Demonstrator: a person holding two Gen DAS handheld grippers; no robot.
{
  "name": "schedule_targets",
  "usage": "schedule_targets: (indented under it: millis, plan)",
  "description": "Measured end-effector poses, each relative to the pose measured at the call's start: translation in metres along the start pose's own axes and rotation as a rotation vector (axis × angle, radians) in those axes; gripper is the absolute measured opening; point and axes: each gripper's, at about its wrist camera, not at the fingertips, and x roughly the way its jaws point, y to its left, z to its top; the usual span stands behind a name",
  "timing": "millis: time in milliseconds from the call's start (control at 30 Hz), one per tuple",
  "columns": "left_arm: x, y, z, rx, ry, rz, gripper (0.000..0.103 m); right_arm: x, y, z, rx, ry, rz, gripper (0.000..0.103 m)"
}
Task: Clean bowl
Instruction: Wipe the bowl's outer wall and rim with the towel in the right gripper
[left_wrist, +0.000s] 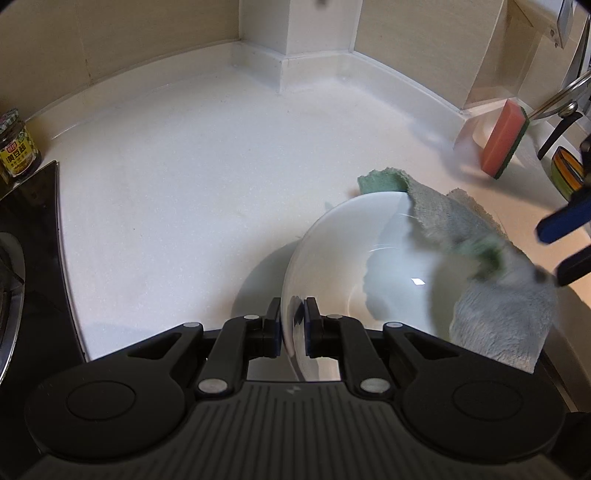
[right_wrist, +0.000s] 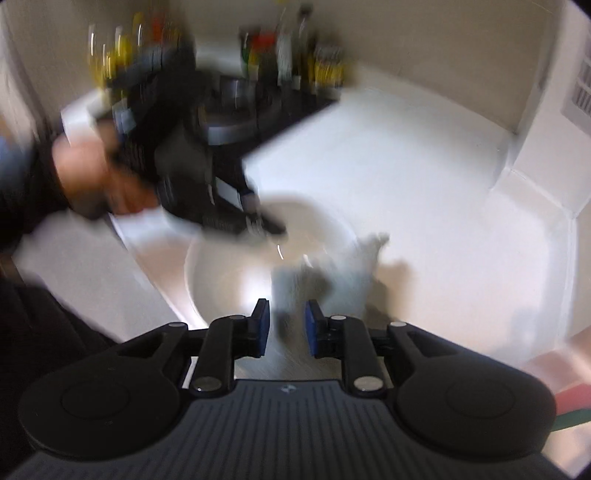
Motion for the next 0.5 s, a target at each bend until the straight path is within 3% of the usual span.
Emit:
schedule_targets:
  millis: [67,133,267,500]
  plan:
    - [0.001,0.001,0.002,-0.003,0.000,0.000,0.011,-0.014,-0.014,-0.003,0.125,-0.086,0.018,0.018]
    - [0.002,0.001,0.003,-0.006,0.000,0.000,0.011,-0.010,-0.023,-0.004,0.163,-0.082,-0.093,0.018]
    - [0.002,0.001,0.003,-0.010,-0.003,0.002,0.011,0.019,-0.040,-0.011,0.174,0.038,-0.231,0.020]
    - [0.001,-0.002,0.001,-0.057,0.007,0.032,0.011,0.072,-0.047,-0.015,0.149,0.187,-0.230,0.020]
